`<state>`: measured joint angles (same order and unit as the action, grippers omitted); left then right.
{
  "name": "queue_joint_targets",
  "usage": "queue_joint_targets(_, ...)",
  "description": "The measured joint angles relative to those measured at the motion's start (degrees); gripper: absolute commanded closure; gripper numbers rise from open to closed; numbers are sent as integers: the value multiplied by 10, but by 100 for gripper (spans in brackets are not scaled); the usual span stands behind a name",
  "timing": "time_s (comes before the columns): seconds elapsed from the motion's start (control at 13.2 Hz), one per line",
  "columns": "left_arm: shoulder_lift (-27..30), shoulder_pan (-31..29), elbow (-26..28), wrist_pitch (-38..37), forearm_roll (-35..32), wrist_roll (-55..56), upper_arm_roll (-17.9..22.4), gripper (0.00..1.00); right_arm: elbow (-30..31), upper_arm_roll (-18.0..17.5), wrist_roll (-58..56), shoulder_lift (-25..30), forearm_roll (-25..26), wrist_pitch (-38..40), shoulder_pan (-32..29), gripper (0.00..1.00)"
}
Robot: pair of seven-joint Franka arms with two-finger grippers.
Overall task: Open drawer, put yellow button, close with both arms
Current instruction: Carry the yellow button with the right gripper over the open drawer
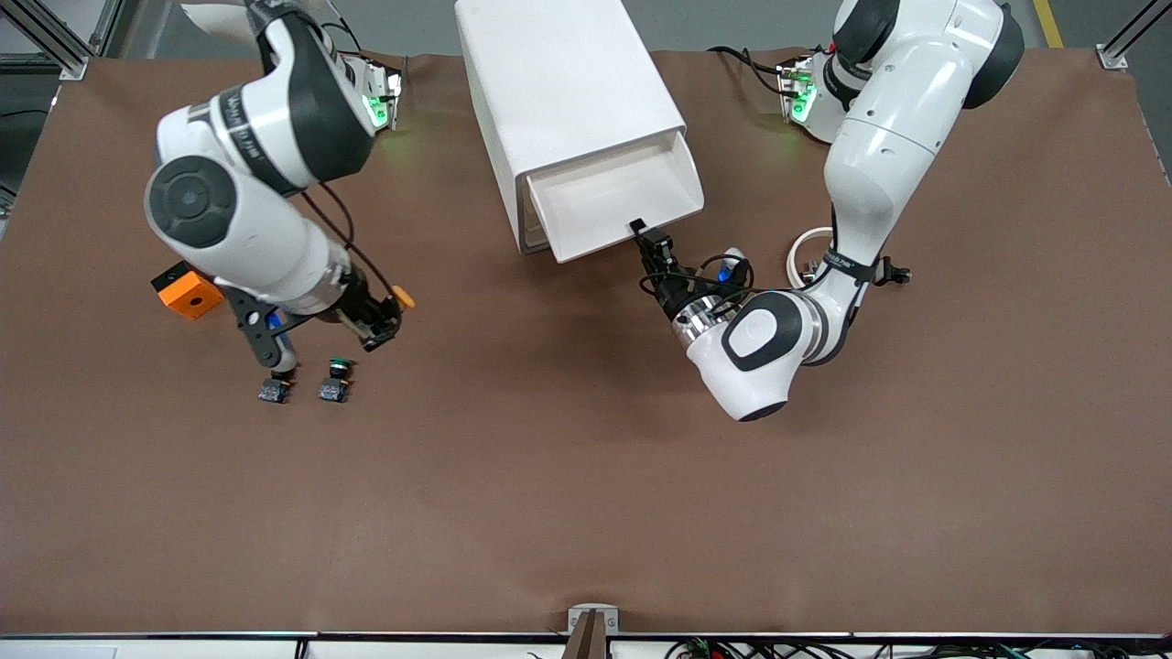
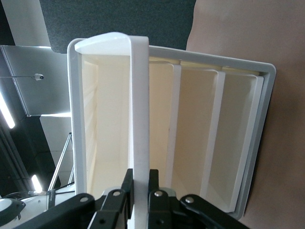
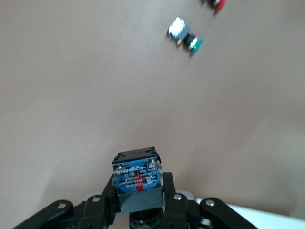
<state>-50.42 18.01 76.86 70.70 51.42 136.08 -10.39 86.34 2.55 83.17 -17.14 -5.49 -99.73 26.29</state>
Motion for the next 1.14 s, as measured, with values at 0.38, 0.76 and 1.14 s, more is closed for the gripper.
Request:
queue_joint_targets(0.38,0,0,-4,0,-5,0,0,82,-20,0,164,2,0,7,89,100)
queue_joint_targets(0.76,1,-18,-4,-23,-33,0,4,64,-26,1,296,8,6,13,182,100)
queue_joint_targets(1.14,1,-17,-5,-23,-39,0,5,0,-26,1,401,8,20,-1,249,100)
